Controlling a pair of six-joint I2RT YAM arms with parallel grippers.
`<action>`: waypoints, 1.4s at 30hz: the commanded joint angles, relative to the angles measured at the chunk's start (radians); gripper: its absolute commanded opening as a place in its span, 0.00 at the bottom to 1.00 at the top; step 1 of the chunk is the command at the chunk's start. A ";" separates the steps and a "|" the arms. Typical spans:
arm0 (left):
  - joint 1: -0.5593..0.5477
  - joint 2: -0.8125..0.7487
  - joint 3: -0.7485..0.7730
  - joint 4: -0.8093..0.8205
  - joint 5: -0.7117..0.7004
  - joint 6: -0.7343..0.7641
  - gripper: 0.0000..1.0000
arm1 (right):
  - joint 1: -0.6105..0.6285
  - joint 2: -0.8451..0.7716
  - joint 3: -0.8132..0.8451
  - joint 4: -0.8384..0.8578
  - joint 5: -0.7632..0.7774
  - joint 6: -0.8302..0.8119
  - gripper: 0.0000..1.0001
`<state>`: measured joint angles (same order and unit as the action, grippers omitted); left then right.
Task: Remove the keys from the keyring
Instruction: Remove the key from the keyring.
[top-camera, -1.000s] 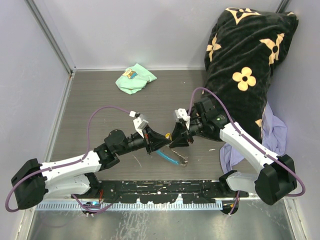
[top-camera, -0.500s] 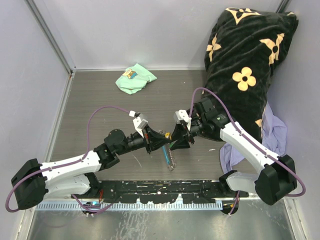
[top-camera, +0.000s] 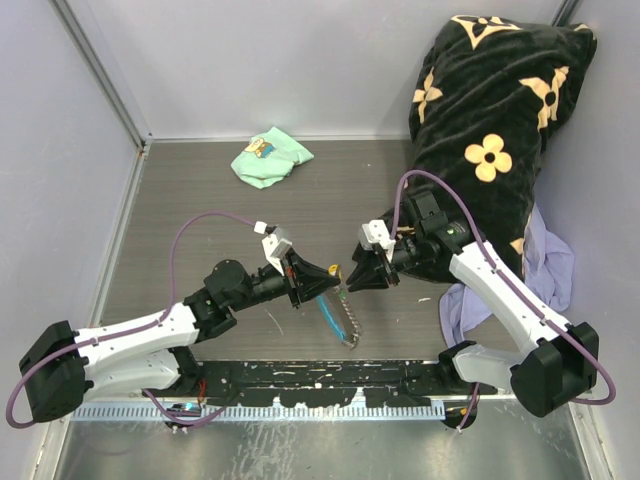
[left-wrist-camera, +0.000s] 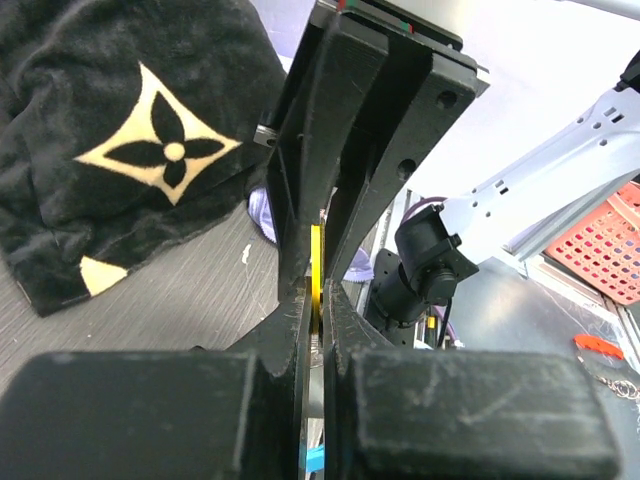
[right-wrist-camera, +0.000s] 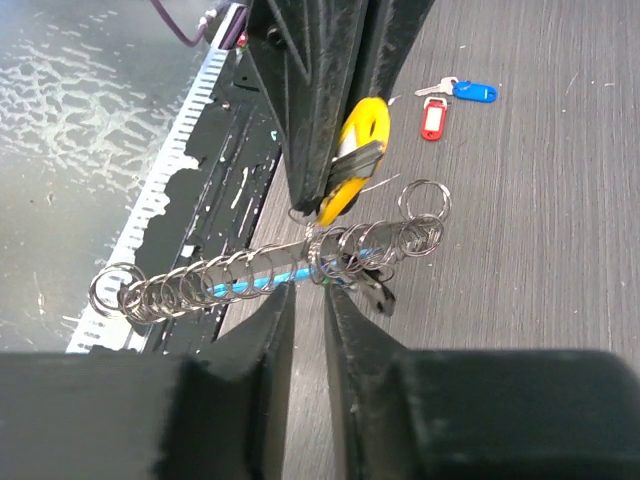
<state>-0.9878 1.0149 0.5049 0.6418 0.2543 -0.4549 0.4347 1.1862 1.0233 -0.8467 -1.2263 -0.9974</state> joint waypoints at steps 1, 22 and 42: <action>0.001 -0.037 0.023 0.082 -0.011 0.012 0.00 | 0.012 -0.012 0.014 -0.135 -0.021 -0.212 0.20; 0.001 0.004 0.030 0.135 0.019 -0.022 0.00 | 0.062 -0.007 -0.062 0.184 0.002 0.104 0.19; 0.000 0.013 0.027 0.147 0.024 -0.034 0.00 | 0.062 -0.003 -0.046 0.150 -0.043 0.092 0.26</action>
<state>-0.9878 1.0306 0.5049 0.6659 0.2657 -0.4721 0.4919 1.1870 0.9535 -0.7662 -1.2579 -0.9718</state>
